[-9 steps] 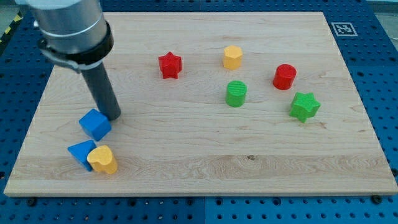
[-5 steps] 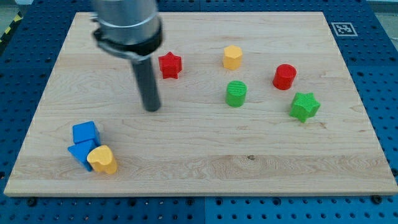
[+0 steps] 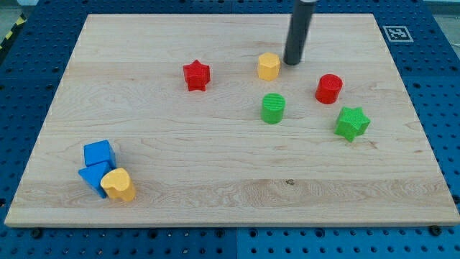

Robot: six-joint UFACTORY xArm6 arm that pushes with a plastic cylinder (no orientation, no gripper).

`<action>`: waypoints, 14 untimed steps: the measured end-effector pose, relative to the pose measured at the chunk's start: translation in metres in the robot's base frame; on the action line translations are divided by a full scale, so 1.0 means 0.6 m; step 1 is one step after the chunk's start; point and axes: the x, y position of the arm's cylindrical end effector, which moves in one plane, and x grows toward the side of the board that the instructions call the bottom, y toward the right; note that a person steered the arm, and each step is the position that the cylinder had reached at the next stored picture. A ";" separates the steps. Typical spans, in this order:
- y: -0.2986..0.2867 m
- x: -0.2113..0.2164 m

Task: Move the red star to the top right side of the blue cube

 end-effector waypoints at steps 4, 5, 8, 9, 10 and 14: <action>-0.301 0.059; -0.337 0.072; -0.268 0.113; -0.296 0.115; -0.336 0.149; -0.271 0.260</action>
